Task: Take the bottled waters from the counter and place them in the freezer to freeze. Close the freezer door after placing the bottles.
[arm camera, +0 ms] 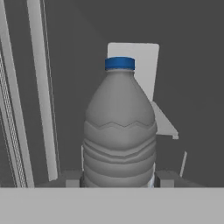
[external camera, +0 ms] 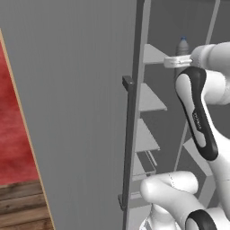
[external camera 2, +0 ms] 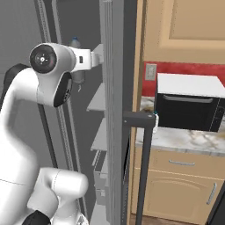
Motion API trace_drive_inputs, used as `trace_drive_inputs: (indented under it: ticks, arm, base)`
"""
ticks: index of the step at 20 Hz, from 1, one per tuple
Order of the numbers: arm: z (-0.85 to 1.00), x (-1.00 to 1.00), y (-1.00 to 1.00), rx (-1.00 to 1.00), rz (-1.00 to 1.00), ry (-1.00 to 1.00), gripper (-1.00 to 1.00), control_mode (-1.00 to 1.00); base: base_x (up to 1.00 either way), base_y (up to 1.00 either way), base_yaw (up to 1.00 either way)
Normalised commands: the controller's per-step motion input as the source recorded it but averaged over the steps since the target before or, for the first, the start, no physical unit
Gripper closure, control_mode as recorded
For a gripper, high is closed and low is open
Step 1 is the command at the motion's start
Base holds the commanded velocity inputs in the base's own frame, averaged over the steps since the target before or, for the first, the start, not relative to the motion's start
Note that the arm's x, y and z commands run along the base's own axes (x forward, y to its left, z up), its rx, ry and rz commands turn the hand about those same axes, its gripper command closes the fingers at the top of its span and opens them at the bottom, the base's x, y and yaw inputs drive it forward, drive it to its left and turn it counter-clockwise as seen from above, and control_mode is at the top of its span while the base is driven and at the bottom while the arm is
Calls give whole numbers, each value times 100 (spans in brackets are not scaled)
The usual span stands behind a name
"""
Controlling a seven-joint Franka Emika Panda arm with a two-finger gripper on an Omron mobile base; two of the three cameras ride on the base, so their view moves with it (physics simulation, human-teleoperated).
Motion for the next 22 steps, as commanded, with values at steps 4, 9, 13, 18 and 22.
trace_drive_inputs:
  ticks: [4, 9, 13, 18, 22]
  arm:
    - [0, 14, -24, 12, 0, 0, 100, -100]
    - [0, 17, -3, 2, -1, -1, 100, -100]
    - [0, 32, 0, 0, -7, -2, 100, -100]
    - [0, 36, 0, 0, -7, -3, 100, -100]
    - [0, 38, 0, 0, -5, -4, 100, -100]
  base:
    - [0, 0, 0]
    - [0, 0, 0]
    - [0, 0, 0]
    - [0, 0, 0]
    - [0, 0, 0]
